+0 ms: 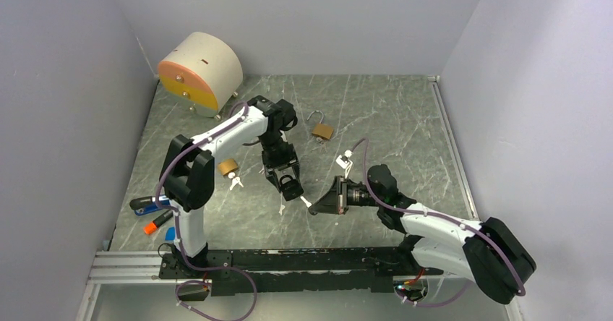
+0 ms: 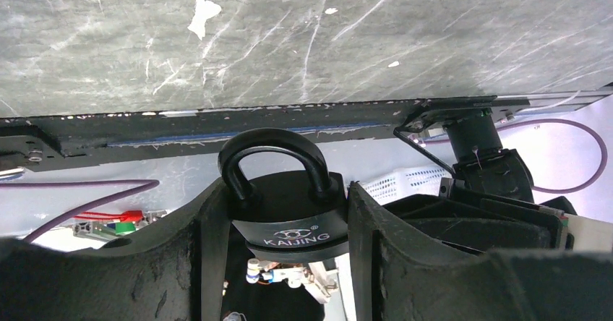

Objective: Unlock with the key
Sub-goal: Pick up the lock from the center of the board, then place the lock at the center of the board.

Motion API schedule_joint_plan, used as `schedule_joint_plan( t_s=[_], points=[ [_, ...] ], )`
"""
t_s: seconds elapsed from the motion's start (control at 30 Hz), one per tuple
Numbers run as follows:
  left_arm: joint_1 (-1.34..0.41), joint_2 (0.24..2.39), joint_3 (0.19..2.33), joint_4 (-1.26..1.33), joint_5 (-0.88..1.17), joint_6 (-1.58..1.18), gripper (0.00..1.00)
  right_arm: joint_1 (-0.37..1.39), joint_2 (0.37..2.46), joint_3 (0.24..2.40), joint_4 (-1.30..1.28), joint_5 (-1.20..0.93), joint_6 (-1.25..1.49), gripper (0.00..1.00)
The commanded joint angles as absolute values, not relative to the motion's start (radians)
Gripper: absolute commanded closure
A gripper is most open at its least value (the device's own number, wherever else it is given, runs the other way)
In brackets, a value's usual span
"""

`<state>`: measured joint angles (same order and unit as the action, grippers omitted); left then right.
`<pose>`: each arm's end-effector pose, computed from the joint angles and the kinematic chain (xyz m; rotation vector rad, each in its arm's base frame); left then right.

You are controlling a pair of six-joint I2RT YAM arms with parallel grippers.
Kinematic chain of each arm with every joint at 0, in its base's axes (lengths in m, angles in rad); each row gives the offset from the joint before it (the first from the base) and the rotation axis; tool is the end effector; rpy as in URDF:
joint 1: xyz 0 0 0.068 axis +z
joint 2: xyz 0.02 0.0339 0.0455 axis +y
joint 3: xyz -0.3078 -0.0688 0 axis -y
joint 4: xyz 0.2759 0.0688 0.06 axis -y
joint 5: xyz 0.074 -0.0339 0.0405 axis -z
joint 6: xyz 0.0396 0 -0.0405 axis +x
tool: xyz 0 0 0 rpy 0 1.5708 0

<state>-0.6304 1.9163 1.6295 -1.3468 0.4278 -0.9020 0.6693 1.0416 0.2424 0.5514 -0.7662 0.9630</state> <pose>0.3126 -0.2484 0.2728 0.3946 -2.7482 0.3741 0.1393 0.1452 0.1981 -0.3401 2.1461 1.7482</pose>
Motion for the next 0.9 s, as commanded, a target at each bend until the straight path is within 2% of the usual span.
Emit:
schedule_joint_plan(
  t_s=[0.0,0.1,0.63,0.87],
  points=[
    [-0.629,1.833,1.614,-1.332,0.501,-0.92,0.97,0.675,1.078,0.32,0.599,-0.773,0.95,1.0],
    [-0.63,1.819,1.598,-1.313,0.499,-0.937,0.97,0.677,1.106,0.315,0.67,-0.786,0.986,1.0],
    [-0.627,1.78,1.553,-1.255,0.478,-1.026,0.98,0.683,1.178,0.351,0.657,-0.792,0.988,1.0],
    [-0.624,1.755,1.525,-1.23,0.469,-1.055,0.98,0.682,1.246,0.325,0.75,-0.8,1.047,1.0]
  ],
)
